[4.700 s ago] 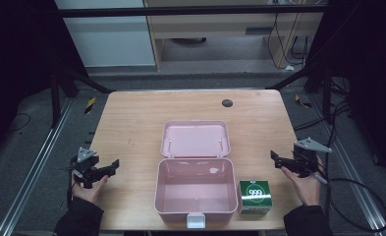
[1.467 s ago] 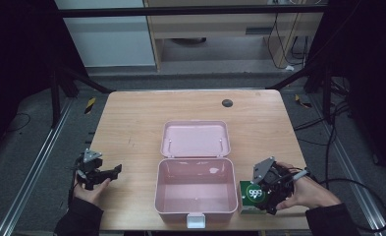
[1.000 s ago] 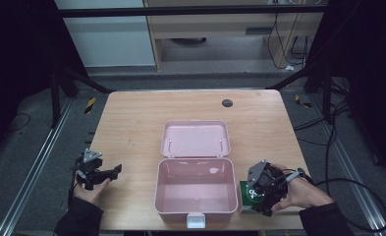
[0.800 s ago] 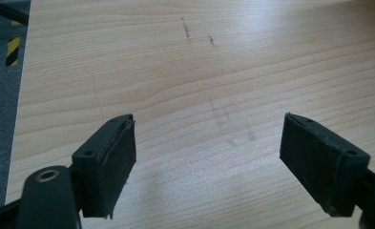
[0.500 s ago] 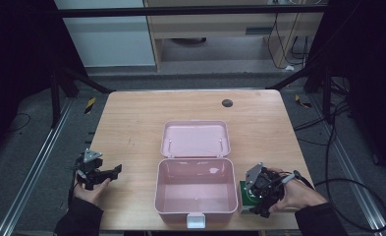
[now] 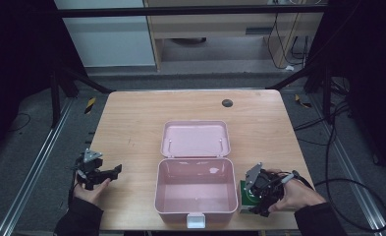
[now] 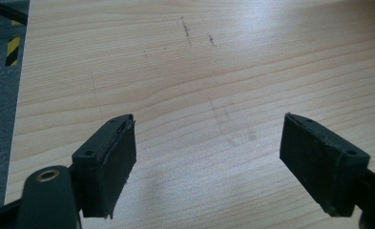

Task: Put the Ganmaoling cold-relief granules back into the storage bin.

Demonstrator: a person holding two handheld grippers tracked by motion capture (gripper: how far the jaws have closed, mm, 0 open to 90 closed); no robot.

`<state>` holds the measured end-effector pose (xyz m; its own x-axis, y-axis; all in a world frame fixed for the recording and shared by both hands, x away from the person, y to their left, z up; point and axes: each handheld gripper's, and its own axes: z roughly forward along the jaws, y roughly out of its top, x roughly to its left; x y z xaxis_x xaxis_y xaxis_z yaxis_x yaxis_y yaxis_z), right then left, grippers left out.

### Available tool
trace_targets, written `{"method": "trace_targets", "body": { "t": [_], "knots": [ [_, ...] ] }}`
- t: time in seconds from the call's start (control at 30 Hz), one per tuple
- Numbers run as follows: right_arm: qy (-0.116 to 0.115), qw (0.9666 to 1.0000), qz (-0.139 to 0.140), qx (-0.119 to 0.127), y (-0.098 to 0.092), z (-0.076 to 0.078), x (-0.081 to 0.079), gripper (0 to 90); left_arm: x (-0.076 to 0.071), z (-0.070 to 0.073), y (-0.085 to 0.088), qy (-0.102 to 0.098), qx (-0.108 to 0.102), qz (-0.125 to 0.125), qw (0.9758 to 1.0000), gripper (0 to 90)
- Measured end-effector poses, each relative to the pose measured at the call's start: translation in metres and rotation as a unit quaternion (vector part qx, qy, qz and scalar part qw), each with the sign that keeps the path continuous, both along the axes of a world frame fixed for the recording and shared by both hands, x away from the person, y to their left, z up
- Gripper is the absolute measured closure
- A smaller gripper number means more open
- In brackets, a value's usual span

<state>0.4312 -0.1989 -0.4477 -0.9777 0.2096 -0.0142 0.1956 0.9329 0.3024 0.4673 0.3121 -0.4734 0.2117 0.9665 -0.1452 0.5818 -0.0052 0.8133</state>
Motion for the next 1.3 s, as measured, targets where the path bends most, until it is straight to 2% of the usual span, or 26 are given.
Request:
{"method": "trace_targets", "body": {
  "t": [0.37, 0.6, 0.87, 1.13, 1.3],
  "knots": [
    [-0.003, 1.0000, -0.004, -0.002, -0.004, 0.004, 0.001, 15.4, 0.000, 0.000, 0.000, 0.002, 0.000, 0.000, 1.0000, 19.0],
    [-0.008, 0.9997, -0.016, 0.016, -0.013, 0.015, -0.002, 15.4, 0.000, 0.000, 0.000, 0.002, 0.000, -0.001, 1.0000, 19.1],
    [-0.033, 0.9986, -0.028, 0.031, -0.024, 0.033, -0.001, 15.3, 0.000, 0.000, 0.000, 0.003, 0.000, -0.001, 1.0000, 19.2],
    [-0.050, 0.9977, -0.028, 0.037, -0.029, 0.050, -0.001, 15.4, 0.000, -0.001, 0.000, 0.004, 0.001, -0.002, 1.0000, 19.2],
    [-0.059, 0.9972, -0.026, 0.037, -0.031, 0.069, -0.001, 15.5, 0.000, -0.001, 0.000, 0.004, 0.001, -0.003, 1.0000, 19.3]
  ]
}}
